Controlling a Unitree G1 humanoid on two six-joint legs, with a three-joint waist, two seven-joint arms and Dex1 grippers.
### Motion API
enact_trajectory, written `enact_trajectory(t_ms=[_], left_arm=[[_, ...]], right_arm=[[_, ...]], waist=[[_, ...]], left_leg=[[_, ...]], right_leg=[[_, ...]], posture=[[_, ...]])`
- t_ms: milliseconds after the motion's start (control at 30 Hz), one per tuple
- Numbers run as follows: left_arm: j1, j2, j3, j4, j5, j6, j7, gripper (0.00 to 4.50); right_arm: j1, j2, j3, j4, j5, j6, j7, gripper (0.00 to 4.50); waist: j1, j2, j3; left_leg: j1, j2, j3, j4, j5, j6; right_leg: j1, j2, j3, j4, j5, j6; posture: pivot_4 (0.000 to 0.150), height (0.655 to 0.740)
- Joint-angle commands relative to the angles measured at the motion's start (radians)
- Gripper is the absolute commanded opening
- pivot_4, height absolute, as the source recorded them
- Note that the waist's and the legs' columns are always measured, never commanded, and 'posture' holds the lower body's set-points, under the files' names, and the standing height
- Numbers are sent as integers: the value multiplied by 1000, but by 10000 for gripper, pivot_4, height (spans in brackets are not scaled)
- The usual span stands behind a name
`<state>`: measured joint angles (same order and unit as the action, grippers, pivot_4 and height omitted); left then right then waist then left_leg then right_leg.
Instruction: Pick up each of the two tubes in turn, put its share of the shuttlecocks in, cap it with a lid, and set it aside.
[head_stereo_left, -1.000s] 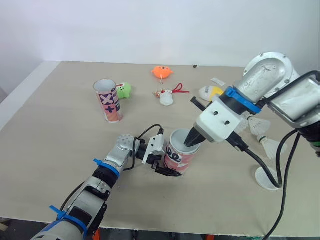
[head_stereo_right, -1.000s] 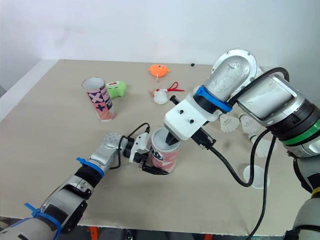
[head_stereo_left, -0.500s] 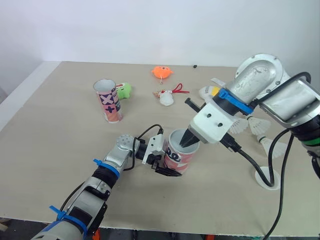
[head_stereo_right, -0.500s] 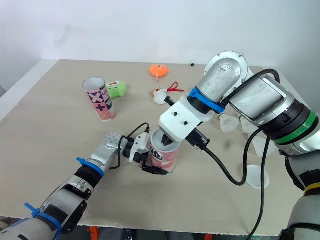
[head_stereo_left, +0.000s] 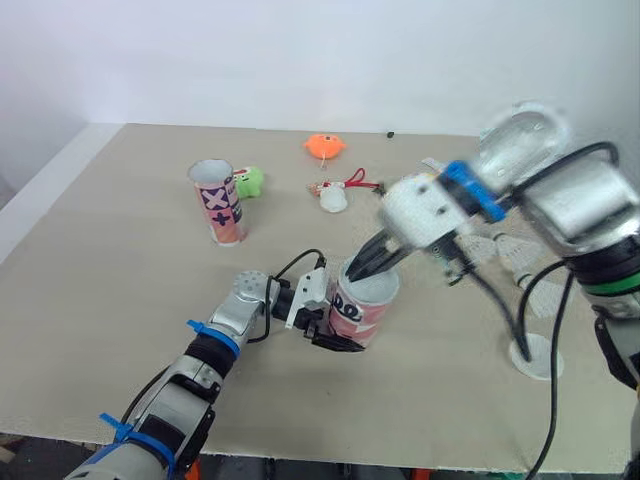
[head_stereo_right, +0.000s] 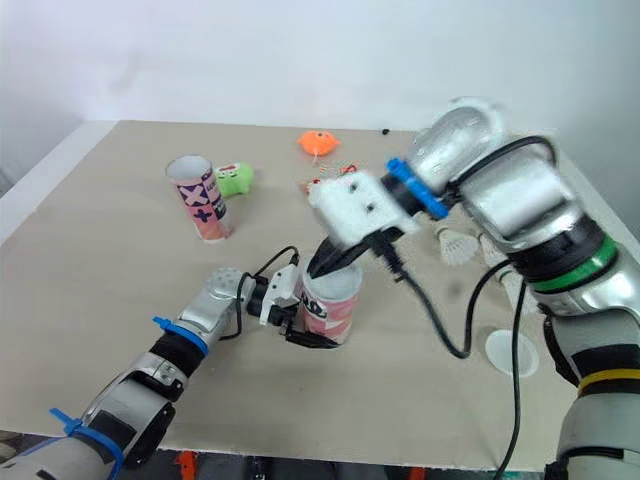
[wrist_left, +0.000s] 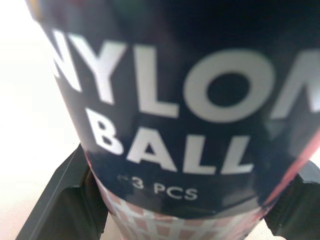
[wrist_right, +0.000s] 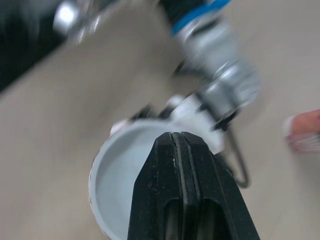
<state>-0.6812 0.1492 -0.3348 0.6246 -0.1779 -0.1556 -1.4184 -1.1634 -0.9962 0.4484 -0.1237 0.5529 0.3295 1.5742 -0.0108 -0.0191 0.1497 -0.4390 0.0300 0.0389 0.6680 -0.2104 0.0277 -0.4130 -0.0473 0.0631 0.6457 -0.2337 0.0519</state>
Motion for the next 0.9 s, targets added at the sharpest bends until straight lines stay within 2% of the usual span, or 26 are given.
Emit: enact_trajectory(t_ms=[33,133,267,367,400,500,700,767,900], left_arm=[[25,28,9,1,15,18,11,34281],[26,36,11,-1,12,17,2,34281],[6,34,20,24,4,11,-3,34281],[1,39,22,26,-14,31,-46,43489],[-1,38,26,25,-20,34,-53,44808],[-11,37,37,36,-22,31,-60,45000],[-18,56,49,46,-14,6,-61,45000],[-6,76,58,11,-34,21,-83,45000],[28,159,51,-35,-24,20,-130,45000]], right_arm=[[78,-83,-204,-69,110,125,-14,458],[191,-132,-344,-123,144,190,-93,458],[417,-166,-542,-205,159,263,-226,458],[656,-162,-689,-315,153,315,-305,0],[723,-156,-726,-346,150,328,-323,3152],[867,-131,-810,-412,147,343,-376,12393],[1028,-80,-887,-472,156,363,-449,40550],[1093,-66,-901,-484,148,358,-452,44520],[1164,-44,-892,-502,149,353,-465,44520]], waist=[[0,0,0],[-4,0,0],[-7,0,0],[-8,0,0],[-9,-1,2],[-9,0,1],[-9,-1,2],[-10,-1,2],[-12,-2,3]], left_leg=[[0,0,1,0,-1,-2],[0,-1,3,-3,-2,-3],[0,-1,1,-5,-1,-1],[1,-1,3,-5,0,0],[1,-1,2,-5,0,1],[1,-1,3,-5,0,0],[1,-2,1,-5,0,0],[1,-2,0,-5,0,0],[1,0,-1,-5,0,0]], right_leg=[[0,-3,0,0,0,0],[-2,-5,0,-1,-1,1],[-2,0,-2,0,-1,1],[-2,1,1,0,0,2],[-1,1,-1,0,-1,3],[-1,2,1,0,-2,4],[0,6,2,0,-2,9],[0,7,2,0,-2,9],[0,10,2,0,-3,7]], posture=[[1500,7400],[1500,7400],[1500,7400],[1500,7400],[1500,7400],[1500,7400],[1500,7400],[1500,7400],[1500,7400]])
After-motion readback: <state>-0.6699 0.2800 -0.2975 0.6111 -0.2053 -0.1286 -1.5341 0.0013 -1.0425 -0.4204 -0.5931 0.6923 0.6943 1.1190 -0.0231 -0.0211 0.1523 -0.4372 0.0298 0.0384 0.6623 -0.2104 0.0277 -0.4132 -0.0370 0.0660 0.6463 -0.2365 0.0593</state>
